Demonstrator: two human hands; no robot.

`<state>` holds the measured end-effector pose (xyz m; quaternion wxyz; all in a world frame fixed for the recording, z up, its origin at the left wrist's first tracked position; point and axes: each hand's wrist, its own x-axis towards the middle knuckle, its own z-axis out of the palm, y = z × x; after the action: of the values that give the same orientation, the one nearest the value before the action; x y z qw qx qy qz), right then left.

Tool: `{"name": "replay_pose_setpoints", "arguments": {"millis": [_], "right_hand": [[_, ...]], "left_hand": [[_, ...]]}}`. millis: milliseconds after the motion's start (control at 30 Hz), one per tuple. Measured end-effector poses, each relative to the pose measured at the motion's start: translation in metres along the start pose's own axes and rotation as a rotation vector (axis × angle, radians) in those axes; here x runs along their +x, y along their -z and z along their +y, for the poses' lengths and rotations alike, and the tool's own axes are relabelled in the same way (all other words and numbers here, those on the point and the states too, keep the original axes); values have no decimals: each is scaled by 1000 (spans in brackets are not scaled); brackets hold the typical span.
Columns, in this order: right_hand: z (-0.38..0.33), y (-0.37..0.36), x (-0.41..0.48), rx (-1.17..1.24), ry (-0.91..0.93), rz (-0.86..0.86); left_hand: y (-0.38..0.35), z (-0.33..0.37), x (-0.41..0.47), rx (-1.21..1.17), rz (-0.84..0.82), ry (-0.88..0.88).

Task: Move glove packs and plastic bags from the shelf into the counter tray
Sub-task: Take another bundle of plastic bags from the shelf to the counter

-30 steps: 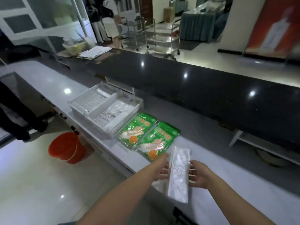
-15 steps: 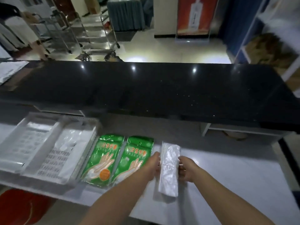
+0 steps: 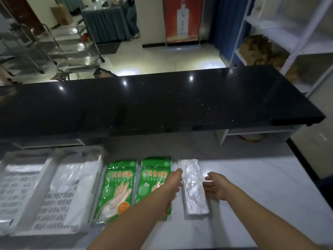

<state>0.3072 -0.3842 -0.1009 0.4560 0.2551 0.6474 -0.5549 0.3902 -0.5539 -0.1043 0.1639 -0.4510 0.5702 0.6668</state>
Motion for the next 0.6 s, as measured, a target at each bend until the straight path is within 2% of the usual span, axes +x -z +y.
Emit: {"name": "replay_pose_setpoints", "arguments": {"millis": [100,267,600], "right_hand": [[7,8,-10,85,16,35],[19,39,-29,161,64,64],[50,162,-67,302,124,214]], "left_hand": [[-12,5,-3,5,-22,-51],[-51,15,-11,91,-190,-58],[-166,15,-34,294,-340,-47]]}}
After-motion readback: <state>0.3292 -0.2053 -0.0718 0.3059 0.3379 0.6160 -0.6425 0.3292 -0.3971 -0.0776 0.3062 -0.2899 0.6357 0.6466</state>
